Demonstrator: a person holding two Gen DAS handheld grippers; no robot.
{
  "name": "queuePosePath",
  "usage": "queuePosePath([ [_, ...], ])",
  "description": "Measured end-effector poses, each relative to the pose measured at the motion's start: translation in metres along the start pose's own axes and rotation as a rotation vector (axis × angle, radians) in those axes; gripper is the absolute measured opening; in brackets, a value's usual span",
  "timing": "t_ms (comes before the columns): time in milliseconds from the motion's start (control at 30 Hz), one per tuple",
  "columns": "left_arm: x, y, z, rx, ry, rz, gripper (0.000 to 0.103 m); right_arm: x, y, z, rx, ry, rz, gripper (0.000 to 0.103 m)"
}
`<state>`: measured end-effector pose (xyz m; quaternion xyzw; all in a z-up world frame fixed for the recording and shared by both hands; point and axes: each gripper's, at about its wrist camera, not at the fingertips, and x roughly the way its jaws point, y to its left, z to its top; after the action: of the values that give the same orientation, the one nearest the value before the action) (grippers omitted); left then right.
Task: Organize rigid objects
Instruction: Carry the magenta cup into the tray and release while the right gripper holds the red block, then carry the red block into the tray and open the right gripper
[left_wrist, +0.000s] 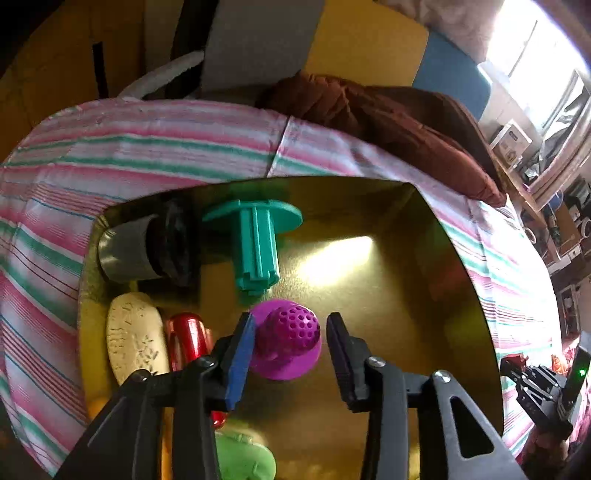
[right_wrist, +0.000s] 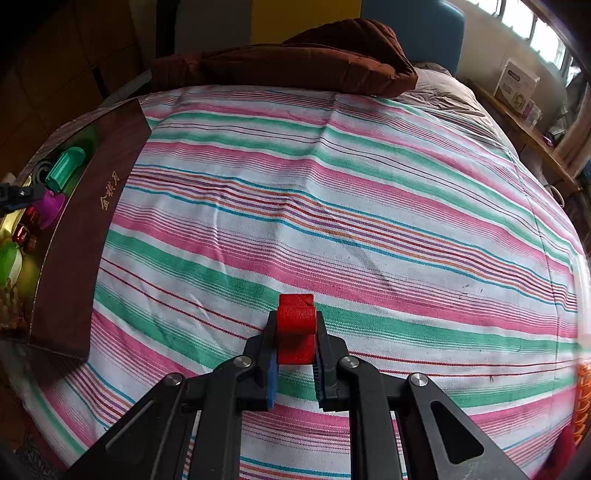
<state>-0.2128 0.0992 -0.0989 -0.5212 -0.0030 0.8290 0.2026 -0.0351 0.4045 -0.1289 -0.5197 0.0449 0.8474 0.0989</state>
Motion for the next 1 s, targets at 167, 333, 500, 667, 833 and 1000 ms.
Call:
queuePosePath([
  [167,-0.024,0.000,-0.004,0.026,-0.058,0.037,0.042,0.000,-0.001,0.000,-0.003,-0.001,-0.001,0.015],
  [333,-0.073,-0.003,-0.031,0.034,-0.191,0.094,0.042,0.000,0.000,0.000,-0.014,-0.004,-0.011,0.015],
  [500,-0.115,-0.014,-0.070,0.056,-0.298,0.140,0.042,-0.001,0.001,-0.001,-0.020,-0.008,-0.018,0.015],
  [667,-0.137,-0.019,-0.096,0.035,-0.338,0.153,0.042,-0.001,0.003,-0.001,-0.029,-0.013,-0.027,0.015],
  [833,-0.148,-0.016,-0.116,0.021,-0.347,0.172,0.042,-0.001,0.004,-0.002,-0.035,-0.021,-0.029,0.015],
  [1000,-0.151,-0.010,-0.130,0.013,-0.340,0.186,0.042,-0.001,0.006,-0.004,-0.047,-0.032,-0.036,0.015],
])
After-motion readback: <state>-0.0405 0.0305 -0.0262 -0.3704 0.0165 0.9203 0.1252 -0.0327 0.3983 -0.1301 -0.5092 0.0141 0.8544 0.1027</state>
